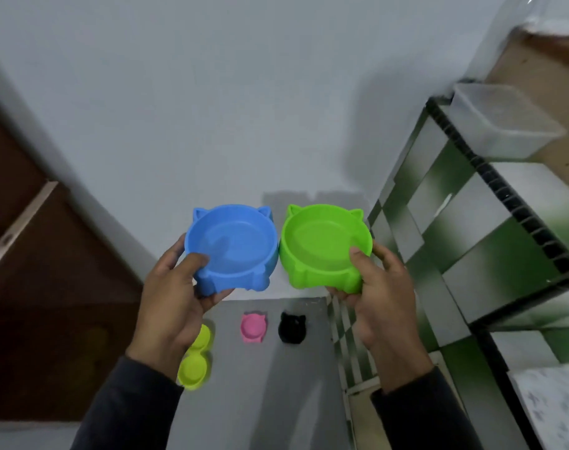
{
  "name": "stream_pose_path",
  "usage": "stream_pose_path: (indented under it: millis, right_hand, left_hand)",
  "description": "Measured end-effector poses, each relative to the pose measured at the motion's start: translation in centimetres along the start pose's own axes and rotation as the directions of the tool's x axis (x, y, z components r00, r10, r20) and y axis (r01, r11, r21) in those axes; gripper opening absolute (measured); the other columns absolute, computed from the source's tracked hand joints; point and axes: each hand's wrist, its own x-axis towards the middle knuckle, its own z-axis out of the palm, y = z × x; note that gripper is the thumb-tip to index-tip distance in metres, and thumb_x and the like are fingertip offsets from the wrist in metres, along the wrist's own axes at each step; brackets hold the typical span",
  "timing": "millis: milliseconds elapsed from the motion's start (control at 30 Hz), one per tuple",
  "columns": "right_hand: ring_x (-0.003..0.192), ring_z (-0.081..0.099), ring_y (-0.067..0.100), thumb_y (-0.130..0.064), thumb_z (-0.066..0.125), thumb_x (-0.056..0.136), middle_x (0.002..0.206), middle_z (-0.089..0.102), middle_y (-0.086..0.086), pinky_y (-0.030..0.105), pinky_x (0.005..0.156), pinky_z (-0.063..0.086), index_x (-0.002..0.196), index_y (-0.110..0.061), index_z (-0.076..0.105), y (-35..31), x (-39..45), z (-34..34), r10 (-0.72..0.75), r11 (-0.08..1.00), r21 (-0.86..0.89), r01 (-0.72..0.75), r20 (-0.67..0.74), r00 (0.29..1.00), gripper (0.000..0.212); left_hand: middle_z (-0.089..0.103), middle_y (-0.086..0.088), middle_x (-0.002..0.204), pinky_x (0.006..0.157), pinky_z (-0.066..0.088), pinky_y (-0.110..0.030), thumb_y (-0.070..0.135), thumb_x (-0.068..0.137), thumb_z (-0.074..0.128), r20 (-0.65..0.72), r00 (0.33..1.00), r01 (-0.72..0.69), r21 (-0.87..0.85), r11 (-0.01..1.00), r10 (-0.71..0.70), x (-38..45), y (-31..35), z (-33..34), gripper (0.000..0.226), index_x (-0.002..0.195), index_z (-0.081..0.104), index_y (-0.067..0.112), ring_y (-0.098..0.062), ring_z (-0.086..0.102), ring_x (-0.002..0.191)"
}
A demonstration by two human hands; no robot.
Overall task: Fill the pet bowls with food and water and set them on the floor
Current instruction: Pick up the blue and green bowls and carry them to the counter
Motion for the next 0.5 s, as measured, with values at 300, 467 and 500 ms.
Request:
stream_pose_path:
  millis: [300,467,500]
  right_hand:
    - [0.091,0.076,0.024,-0.014,0.072,0.092,0.107,0.075,0.005,0.049,0.063,0.061,0.125,-0.014,0.065,-5.0,-2.4,1.8,-0.143,0.985,0.105,0.140,0.016,0.990,0.034]
    - [0.086,0.076,0.024,-0.018,0.071,0.093,0.093,0.077,0.001,0.045,0.062,0.061,0.127,-0.014,0.065,-6.9,-4.1,2.5,-0.216,0.971,0.104,0.216,-0.014,0.976,0.035]
    - [0.085,0.076,0.024,-0.018,0.071,0.093,0.092,0.077,0.002,0.045,0.062,0.061,0.126,-0.013,0.066,-7.2,-4.5,2.5,-0.227,0.968,0.102,0.229,-0.029,0.973,0.034]
  left_hand:
    - [0.073,-0.004,0.126,0.072,0.063,-0.045,0.007,0.096,0.058,0.113,0.991,-0.067,-0.054,0.996,0.072,-0.6,5.0,2.8,0.038,0.126,0.072,0.027,-0.026,0.076,0.102]
    - [0.073,-0.001,0.126,0.073,0.063,-0.044,0.008,0.096,0.058,0.192,0.977,-0.089,-0.045,0.995,0.096,-0.7,7.2,3.9,0.039,0.124,0.073,0.029,-0.023,0.076,0.103]
    - [0.074,-0.001,0.125,0.073,0.063,-0.044,0.008,0.096,0.058,0.204,0.974,-0.088,-0.040,0.995,0.095,-0.8,7.5,4.1,0.039,0.123,0.074,0.030,-0.024,0.076,0.104]
